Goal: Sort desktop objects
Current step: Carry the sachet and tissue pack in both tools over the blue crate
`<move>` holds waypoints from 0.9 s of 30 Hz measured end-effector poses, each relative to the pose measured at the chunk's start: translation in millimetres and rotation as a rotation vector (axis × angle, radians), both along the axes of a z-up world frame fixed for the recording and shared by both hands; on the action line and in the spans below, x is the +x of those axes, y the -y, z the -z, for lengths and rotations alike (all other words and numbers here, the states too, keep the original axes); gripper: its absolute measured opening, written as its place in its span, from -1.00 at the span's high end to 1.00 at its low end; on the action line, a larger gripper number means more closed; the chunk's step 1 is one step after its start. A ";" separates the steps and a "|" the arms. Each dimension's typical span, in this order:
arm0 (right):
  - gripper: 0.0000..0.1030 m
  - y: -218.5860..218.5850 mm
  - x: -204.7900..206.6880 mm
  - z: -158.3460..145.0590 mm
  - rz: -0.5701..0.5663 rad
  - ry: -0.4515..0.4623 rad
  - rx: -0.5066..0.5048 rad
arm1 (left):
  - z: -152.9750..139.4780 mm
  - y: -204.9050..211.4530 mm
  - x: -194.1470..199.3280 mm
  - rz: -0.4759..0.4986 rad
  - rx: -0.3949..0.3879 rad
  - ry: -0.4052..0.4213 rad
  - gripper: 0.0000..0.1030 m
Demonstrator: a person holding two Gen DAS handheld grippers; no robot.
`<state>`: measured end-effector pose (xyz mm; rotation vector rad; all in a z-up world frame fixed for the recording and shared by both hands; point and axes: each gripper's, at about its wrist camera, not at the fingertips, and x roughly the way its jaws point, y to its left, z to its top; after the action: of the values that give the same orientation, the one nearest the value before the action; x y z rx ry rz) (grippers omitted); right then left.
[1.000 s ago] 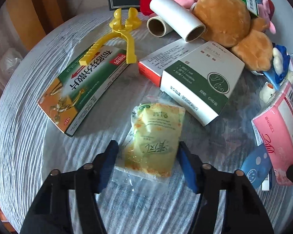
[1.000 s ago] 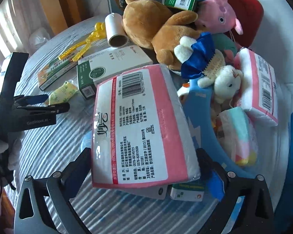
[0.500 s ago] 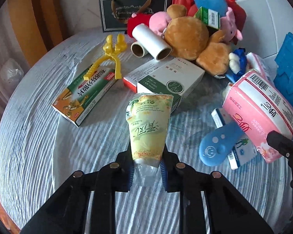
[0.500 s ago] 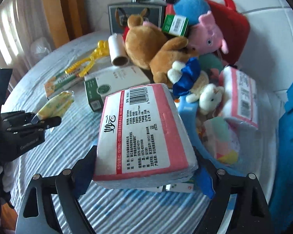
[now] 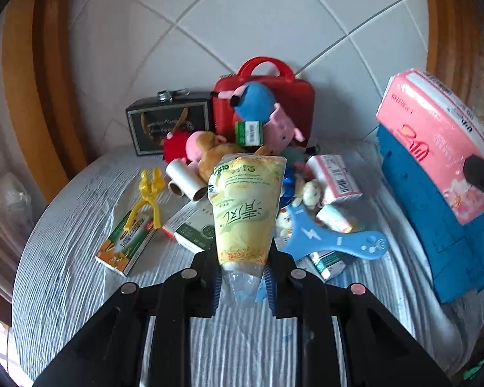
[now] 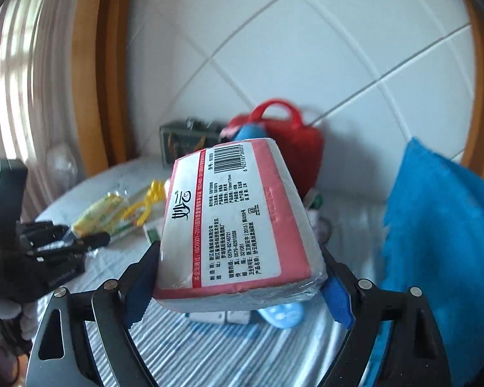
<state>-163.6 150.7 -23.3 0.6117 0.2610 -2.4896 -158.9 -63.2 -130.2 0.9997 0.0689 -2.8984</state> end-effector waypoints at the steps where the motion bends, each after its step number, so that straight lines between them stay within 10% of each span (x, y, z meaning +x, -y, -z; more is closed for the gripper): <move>1: -0.72 -15.1 5.2 -14.7 0.024 -0.031 -0.020 | -7.9 -9.6 -0.6 0.018 -0.003 -0.019 0.58; 13: -0.72 -175.9 -18.8 -116.7 0.308 -0.174 -0.120 | -101.0 -167.1 -52.7 0.335 -0.028 -0.154 0.58; 27: -0.72 -306.3 -180.0 -133.9 0.494 0.010 -0.108 | -177.2 -373.5 -190.9 0.602 0.033 -0.023 0.58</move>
<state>-343.7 457.1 110.5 0.7111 -0.0376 -2.9454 -349.8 310.3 47.0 1.1576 -0.2225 -3.4505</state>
